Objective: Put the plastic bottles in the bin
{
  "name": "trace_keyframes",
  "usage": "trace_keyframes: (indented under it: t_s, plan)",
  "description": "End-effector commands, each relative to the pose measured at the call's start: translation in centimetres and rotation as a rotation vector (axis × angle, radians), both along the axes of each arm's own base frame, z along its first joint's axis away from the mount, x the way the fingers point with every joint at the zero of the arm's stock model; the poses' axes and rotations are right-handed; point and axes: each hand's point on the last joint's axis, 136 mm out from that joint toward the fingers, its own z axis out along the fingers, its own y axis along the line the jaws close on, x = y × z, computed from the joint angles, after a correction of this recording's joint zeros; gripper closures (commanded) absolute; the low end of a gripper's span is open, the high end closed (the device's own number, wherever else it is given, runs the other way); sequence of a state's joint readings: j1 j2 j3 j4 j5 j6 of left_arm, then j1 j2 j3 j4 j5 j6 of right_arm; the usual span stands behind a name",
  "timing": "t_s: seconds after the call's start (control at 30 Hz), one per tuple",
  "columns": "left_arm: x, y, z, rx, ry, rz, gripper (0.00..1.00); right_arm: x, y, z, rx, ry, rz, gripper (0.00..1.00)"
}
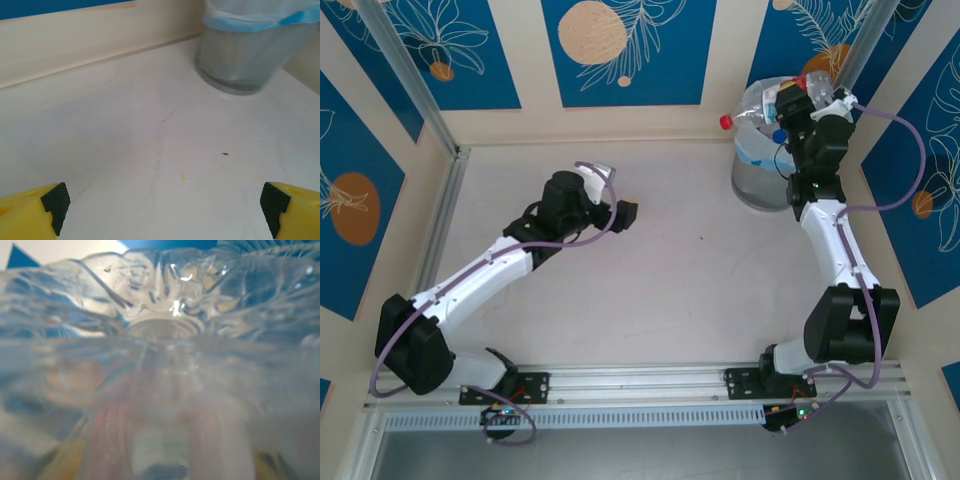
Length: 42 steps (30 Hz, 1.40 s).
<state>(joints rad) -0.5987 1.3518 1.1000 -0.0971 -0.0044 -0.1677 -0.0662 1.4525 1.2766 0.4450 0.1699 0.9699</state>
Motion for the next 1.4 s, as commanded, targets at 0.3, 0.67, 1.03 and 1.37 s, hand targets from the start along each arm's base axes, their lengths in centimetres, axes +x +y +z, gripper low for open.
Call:
trace_keyframes:
  t_s: [0.3, 0.67, 1.03, 1.37]
  plan:
    - [2.5, 9.2, -2.3, 0.07, 0.032, 0.326, 0.01, 4.0, -8.2, 1.5, -0.031, -0.222, -0.531, 0.81]
    - [1.9, 22.8, -6.2, 0.228, 0.0, 0.739, 0.01, 7.5, -8.1, -0.4, -0.311, -0.08, -0.596, 0.51]
    - [4.9, 24.8, -15.3, 0.337, 0.124, 0.637, 0.01, 2.9, -8.3, 1.1, -0.528, 0.083, -0.608, 0.05]
    - [5.1, 24.3, -17.1, 0.193, 0.001, 0.557, 0.01, -6.5, -7.2, -2.9, -0.506, 0.234, -0.507, 0.01]
